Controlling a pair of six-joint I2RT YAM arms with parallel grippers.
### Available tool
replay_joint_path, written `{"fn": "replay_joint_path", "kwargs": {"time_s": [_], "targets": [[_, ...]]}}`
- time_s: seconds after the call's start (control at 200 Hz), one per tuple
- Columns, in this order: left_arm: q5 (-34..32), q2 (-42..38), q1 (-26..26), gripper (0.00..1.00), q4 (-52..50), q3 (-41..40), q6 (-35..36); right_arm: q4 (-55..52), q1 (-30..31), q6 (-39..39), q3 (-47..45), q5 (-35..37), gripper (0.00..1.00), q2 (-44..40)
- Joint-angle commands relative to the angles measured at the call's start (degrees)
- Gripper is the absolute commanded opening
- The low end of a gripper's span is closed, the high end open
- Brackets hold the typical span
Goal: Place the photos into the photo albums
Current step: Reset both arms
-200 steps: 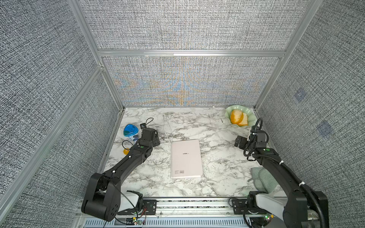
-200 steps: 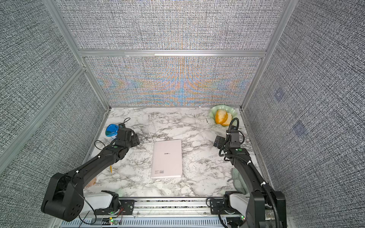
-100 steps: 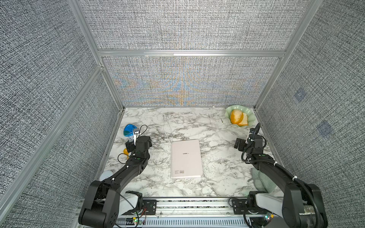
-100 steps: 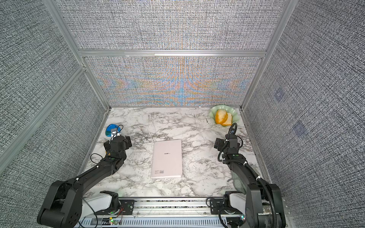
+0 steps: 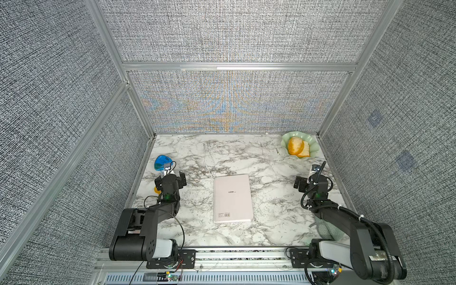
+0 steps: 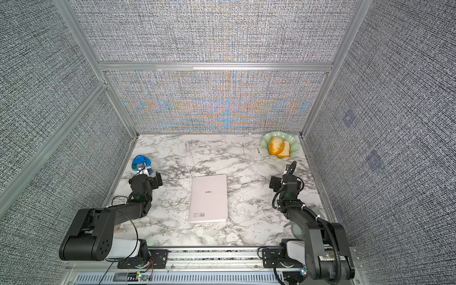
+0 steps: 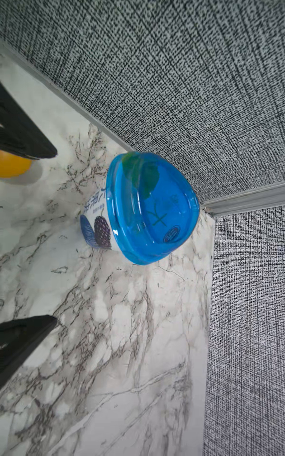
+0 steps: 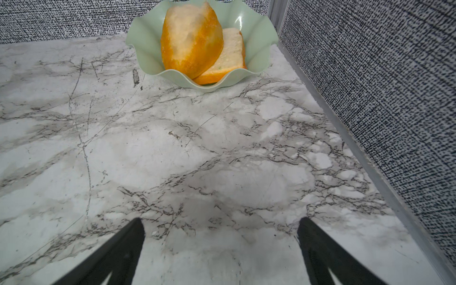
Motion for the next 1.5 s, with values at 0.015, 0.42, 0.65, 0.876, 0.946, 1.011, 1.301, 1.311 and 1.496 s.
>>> {"fn": "replay_joint_path", "kwargs": {"time_s": [0.015, 0.42, 0.65, 0.876, 0.946, 1.011, 1.301, 1.311, 1.496], "targets": [[8.0, 0.7, 1.0, 1.00, 8.6, -2.3, 2.0, 10.5, -0.8, -0.9, -1.0, -2.9, 0.99, 2.2], [8.7, 1.2, 1.1, 1.00, 7.0, -1.4, 1.9, 23.1, -2.0, -3.6, 0.9, -11.5, 0.99, 15.6], [8.7, 1.0, 1.1, 1.00, 7.0, -1.4, 1.9, 22.3, -2.1, -3.6, 1.0, -11.5, 0.99, 15.1], [8.7, 0.9, 1.1, 1.00, 7.2, -1.6, 1.9, 22.5, -1.5, -4.0, 0.8, -10.3, 0.99, 15.0], [8.7, 0.9, 1.2, 0.99, 7.2, -1.6, 1.9, 22.4, -1.4, -4.1, 0.8, -10.2, 0.99, 15.0], [8.7, 0.9, 1.1, 1.00, 7.2, -1.6, 1.9, 22.4, -1.4, -4.1, 0.8, -10.2, 0.99, 15.0], [8.8, 0.9, 1.2, 1.00, 7.2, -1.6, 1.9, 22.2, -0.1, -4.9, 1.1, -8.4, 0.99, 15.3], [8.7, 1.0, 1.2, 1.00, 7.2, -1.6, 2.0, 22.2, -0.1, -4.9, 1.1, -8.4, 0.99, 15.3], [8.8, 0.9, 1.2, 0.99, 7.2, -1.7, 1.9, 22.4, -0.1, -4.8, 0.8, -8.4, 0.99, 15.1]]}}
